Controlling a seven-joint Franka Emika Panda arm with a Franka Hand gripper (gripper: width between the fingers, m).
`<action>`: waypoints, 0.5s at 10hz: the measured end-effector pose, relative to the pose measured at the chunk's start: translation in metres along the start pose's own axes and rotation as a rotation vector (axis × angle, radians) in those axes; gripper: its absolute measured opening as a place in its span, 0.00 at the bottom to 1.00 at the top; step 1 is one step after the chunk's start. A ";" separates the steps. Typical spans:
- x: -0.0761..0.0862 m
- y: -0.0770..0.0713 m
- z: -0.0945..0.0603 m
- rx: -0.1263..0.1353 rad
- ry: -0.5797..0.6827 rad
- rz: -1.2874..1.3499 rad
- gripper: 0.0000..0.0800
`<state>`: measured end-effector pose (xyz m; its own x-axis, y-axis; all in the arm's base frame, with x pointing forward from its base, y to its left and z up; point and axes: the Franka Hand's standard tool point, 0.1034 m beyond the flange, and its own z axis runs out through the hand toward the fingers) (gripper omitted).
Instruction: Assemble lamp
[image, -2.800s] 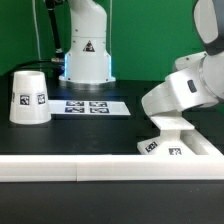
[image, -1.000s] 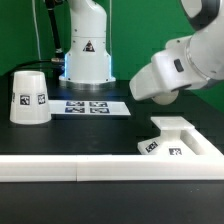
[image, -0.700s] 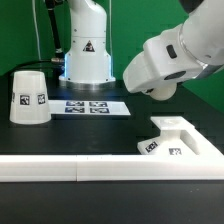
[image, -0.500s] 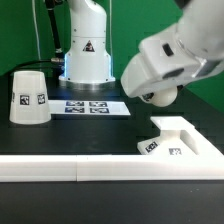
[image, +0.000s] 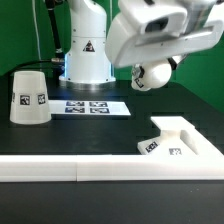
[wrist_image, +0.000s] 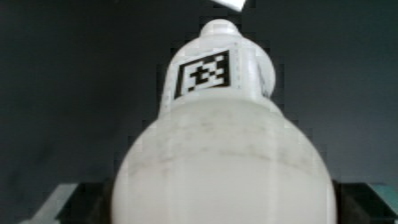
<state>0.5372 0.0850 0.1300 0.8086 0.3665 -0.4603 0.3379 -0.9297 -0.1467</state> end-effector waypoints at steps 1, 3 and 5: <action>0.001 0.002 0.001 -0.014 0.068 0.001 0.72; 0.008 0.007 0.001 -0.045 0.195 -0.002 0.72; 0.000 0.011 -0.004 -0.078 0.303 -0.008 0.72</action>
Offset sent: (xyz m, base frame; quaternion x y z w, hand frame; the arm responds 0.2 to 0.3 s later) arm -0.0146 0.0021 -0.0203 -0.0166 0.1972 -0.0215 0.9800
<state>0.5429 0.0744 0.1318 0.9088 0.3787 -0.1753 0.3709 -0.9255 -0.0766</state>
